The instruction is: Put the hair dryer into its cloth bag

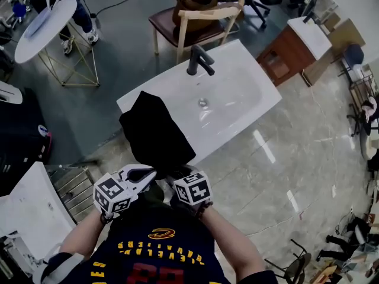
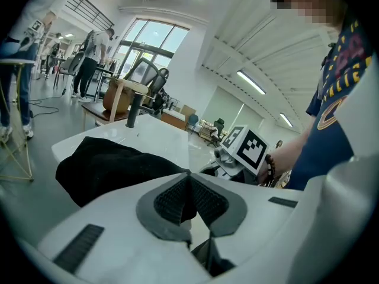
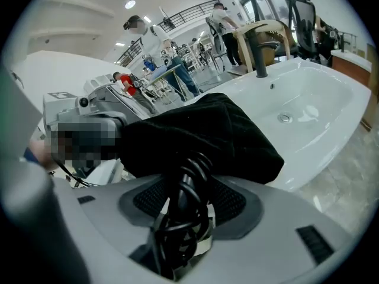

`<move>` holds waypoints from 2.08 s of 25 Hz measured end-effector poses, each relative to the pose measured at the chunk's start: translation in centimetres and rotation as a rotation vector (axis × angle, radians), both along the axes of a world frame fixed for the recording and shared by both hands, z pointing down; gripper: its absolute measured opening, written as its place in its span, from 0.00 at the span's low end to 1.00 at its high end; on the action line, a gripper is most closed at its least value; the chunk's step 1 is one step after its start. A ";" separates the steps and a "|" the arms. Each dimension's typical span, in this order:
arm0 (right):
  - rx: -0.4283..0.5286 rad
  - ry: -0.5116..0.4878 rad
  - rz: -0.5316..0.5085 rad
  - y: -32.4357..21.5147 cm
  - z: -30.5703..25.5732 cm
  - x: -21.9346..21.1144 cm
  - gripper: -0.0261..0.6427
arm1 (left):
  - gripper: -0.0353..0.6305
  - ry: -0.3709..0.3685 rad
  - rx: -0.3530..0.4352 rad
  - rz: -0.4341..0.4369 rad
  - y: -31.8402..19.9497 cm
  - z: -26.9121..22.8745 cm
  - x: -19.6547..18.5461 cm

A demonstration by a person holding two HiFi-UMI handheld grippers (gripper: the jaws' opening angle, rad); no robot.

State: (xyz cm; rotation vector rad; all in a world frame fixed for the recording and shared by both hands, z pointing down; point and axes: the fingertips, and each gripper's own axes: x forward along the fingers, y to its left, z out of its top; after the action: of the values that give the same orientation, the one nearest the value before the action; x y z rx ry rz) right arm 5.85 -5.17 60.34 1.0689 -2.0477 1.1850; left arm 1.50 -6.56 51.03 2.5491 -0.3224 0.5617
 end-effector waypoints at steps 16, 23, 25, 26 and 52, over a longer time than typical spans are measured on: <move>0.018 -0.003 -0.054 -5.4 0.8 -1.4 0.37 | 0.08 -0.017 0.019 0.065 1.3 0.1 0.7; 0.111 -0.008 0.017 -8.7 1.7 -3.2 0.37 | 0.08 -0.006 -0.010 0.092 1.8 0.3 0.6; 0.123 -0.012 0.047 -9.3 2.0 -3.5 0.37 | 0.08 -0.002 -0.023 0.091 2.0 0.4 0.4; 0.123 -0.008 0.058 -9.6 2.2 -3.6 0.37 | 0.08 0.003 -0.032 0.083 1.9 0.5 0.3; 0.203 0.089 0.053 -6.4 0.0 0.9 0.40 | 0.16 -0.075 0.020 -0.007 1.0 2.0 0.7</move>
State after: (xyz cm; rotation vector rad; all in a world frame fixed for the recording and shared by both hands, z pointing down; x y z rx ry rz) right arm 6.75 -11.55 60.39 1.2546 -2.1152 0.9516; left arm 2.21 -5.57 53.03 2.5491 -0.3655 0.6560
